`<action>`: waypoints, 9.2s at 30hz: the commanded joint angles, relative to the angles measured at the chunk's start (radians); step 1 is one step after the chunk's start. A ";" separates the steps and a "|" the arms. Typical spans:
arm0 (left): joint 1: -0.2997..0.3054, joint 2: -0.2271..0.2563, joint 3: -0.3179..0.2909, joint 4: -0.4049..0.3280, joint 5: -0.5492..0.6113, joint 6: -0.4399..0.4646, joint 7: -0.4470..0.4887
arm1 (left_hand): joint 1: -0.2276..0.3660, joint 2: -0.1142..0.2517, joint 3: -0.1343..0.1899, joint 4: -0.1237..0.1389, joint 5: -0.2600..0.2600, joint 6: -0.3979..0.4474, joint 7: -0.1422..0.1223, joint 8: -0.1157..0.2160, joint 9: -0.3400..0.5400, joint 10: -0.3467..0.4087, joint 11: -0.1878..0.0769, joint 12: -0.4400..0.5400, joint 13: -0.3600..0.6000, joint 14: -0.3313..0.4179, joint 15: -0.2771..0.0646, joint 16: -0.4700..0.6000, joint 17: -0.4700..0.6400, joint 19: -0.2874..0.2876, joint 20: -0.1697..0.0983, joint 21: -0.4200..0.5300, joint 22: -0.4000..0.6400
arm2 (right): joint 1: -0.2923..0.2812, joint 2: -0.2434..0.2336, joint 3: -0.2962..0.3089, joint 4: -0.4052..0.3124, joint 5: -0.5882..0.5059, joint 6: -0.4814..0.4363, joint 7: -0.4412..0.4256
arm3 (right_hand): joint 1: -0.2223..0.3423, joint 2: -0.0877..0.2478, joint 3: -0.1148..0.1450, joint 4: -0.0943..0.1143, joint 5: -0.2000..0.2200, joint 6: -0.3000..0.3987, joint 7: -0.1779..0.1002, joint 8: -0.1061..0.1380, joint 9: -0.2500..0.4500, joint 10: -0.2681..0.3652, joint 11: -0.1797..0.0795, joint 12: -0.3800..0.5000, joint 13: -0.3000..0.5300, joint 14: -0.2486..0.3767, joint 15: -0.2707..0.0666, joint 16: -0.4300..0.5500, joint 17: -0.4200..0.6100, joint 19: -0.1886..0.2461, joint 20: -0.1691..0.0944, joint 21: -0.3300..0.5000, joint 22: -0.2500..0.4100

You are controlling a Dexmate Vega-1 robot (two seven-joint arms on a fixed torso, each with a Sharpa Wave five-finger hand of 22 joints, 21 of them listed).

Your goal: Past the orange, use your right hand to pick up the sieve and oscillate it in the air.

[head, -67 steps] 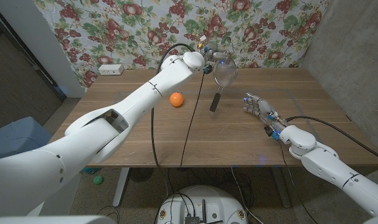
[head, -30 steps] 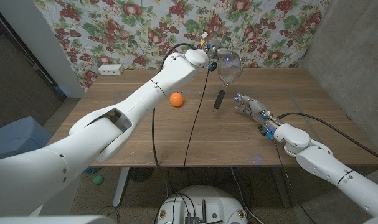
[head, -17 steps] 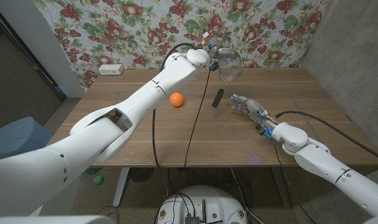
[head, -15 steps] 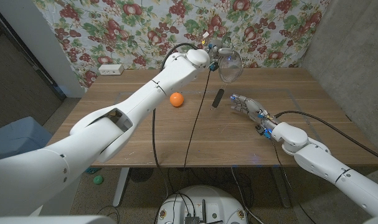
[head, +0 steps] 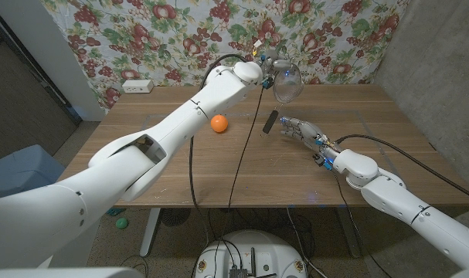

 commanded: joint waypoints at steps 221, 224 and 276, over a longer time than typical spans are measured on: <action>0.670 0.335 -0.355 -0.401 -0.001 -0.452 0.220 | -0.522 0.167 -0.321 0.091 -0.158 -0.880 -0.109 -0.444 -0.194 -0.765 0.107 0.004 -0.004 -0.439 0.083 0.016 0.025 -0.263 0.090 -0.062 0.010 | 0.076 -0.101 0.025 -0.081 0.306 -0.302 0.200 | 0.646 0.137 0.167 0.081 0.010 0.697 -0.015 0.289 0.199 0.970 -0.140 0.511 0.513 1.086 -0.243 0.718 1.009 0.316 -0.171 0.823 0.212; 0.683 0.339 -0.368 -0.398 -0.016 -0.459 0.223 | -0.524 0.169 -0.321 0.091 -0.159 -0.879 -0.108 -0.445 -0.195 -0.765 0.108 0.004 -0.004 -0.440 0.083 0.015 0.025 -0.264 0.089 -0.063 0.010 | 0.091 -0.112 0.021 -0.078 0.316 -0.330 0.219 | 0.647 0.137 0.168 0.079 0.010 0.699 -0.012 0.286 0.198 0.973 -0.138 0.509 0.509 1.089 -0.243 0.722 1.012 0.316 -0.170 0.829 0.210; 0.683 0.347 -0.386 -0.325 -0.099 -0.542 0.194 | -0.563 0.186 -0.314 0.085 -0.178 -0.871 -0.099 -0.452 -0.206 -0.771 0.127 -0.003 -0.005 -0.454 0.080 0.009 0.020 -0.282 0.088 -0.067 0.009 | 0.121 -0.122 0.091 0.002 0.380 -0.221 0.385 | 0.648 0.134 0.172 0.074 0.007 0.696 -0.016 0.242 0.222 0.958 -0.139 0.519 0.554 1.073 -0.241 0.751 1.024 0.265 -0.176 0.906 0.179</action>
